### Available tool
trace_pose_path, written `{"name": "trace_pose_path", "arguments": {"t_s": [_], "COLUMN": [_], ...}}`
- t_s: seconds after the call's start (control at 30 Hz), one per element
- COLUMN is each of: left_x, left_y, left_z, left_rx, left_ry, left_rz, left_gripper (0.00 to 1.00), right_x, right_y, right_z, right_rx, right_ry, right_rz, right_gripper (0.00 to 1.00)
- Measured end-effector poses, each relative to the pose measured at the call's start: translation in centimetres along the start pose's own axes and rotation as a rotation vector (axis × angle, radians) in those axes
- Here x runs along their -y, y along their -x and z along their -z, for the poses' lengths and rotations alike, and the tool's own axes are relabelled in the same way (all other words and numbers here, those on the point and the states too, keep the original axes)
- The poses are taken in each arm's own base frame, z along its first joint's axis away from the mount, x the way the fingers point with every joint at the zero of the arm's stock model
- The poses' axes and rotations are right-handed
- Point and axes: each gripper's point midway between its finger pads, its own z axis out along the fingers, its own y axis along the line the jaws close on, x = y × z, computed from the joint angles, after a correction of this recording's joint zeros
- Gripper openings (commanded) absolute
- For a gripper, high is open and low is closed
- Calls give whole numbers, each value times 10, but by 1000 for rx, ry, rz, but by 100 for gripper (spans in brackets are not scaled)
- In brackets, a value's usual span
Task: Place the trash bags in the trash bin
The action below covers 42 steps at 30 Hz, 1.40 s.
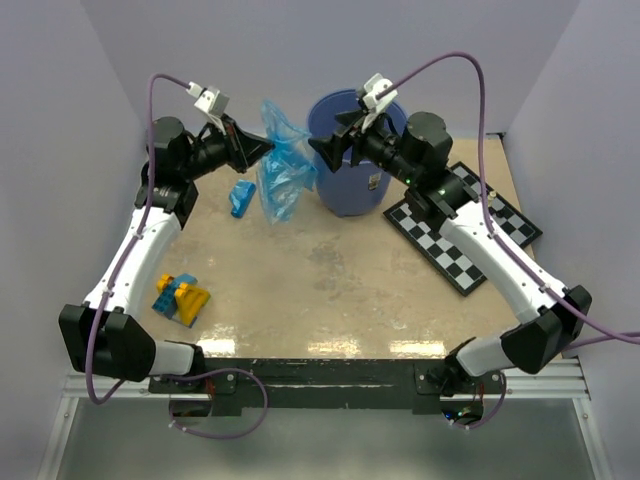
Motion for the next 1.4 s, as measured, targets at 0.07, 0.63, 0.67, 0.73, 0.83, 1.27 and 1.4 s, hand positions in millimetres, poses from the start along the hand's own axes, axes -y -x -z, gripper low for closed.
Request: {"name": "trace_pose_path", "arguments": {"t_s": [0.07,0.63,0.67,0.73,0.83,1.27,1.4], "left_x": [3,15,14,12,7,-22,-24], "left_y": [2,20,19,17,10,11,4], "left_z": [0,5,6,9,17,56,57], "left_rx": [8,61,60,56,39,22,3], "left_ry": [-11,-32,-27,-9,35,221,223], "left_rz": [5,-27,-32,-48,-69,-196,-211], "left_gripper": [0,0,0,0,0,0,0], "right_x": [-10,-64,-63,-58,-45,8,5], "right_y": [1,-119,-114,-104,-92,-100,-117], "right_z": [5,-45,-45,-45,-41,0,12], "right_rx": [12,-234,-220,-195,-164,-224,-266], "right_ry": [76,422,420,411,388,147,160], "right_rz": [-50,-365,-366,-370,-366,-139,-129], "right_gripper": [83,0,0,0,0,3,60]}}
